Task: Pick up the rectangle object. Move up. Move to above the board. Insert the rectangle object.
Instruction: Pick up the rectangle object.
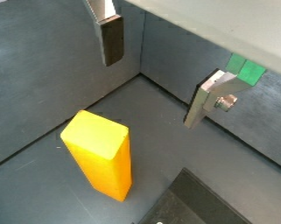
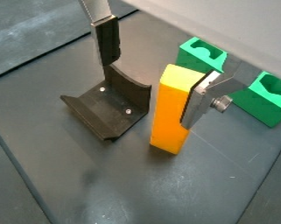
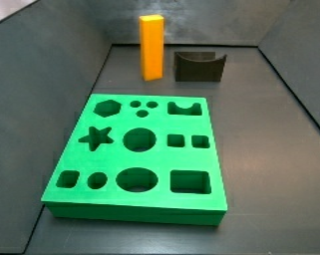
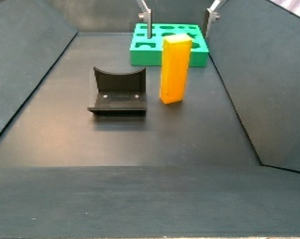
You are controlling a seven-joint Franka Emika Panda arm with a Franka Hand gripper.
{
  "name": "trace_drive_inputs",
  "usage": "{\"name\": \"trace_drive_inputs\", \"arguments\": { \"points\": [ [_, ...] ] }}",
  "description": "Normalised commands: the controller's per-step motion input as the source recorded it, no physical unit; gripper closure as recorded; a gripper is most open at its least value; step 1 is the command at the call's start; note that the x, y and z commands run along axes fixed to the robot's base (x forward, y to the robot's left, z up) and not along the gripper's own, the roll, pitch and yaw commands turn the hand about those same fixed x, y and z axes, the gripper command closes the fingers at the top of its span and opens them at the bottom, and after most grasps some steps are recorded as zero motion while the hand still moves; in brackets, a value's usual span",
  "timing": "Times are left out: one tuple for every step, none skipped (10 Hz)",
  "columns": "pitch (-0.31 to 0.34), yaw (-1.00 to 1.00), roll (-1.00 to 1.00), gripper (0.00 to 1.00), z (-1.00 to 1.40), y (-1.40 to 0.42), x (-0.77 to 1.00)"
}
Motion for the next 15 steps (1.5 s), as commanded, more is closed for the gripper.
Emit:
{"name": "trace_drive_inputs", "arguments": {
  "points": [
    [0.011, 0.01, 0.00, 0.00, 0.00, 0.08, 0.00],
    [0.013, -0.66, -0.05, 0.00, -0.04, -0.17, 0.37],
    [-0.031, -1.00, -0.02, 0.00, -0.13, 0.00, 0.00],
    [-0.047, -1.00, -0.03, 0.00, -0.12, 0.00, 0.00],
    [-0.087, -1.00, -0.07, 0.00, -0.09, 0.00, 0.00],
    [-0.113, -1.00, -0.10, 0.00, -0.09, -0.02, 0.00],
    [-0.140, -1.00, -0.11, 0.00, -0.10, -0.03, 0.00],
    [-0.180, -1.00, -0.13, 0.00, -0.12, -0.04, 0.00],
    [-0.219, -0.98, -0.17, 0.00, -0.12, -0.05, 0.00],
    [-0.253, -0.93, -0.21, 0.00, -0.11, -0.04, 0.00],
    [-0.266, -0.91, -0.24, 0.00, -0.10, -0.03, 0.00],
    [-0.267, -0.90, -0.25, 0.00, -0.10, -0.03, 0.00],
    [-0.281, -0.86, -0.29, 0.00, -0.09, -0.01, 0.00],
    [-0.290, -0.83, -0.32, 0.00, -0.08, 0.00, 0.00],
    [-0.297, -0.81, -0.35, 0.00, -0.07, 0.00, -0.01]
  ]
}}
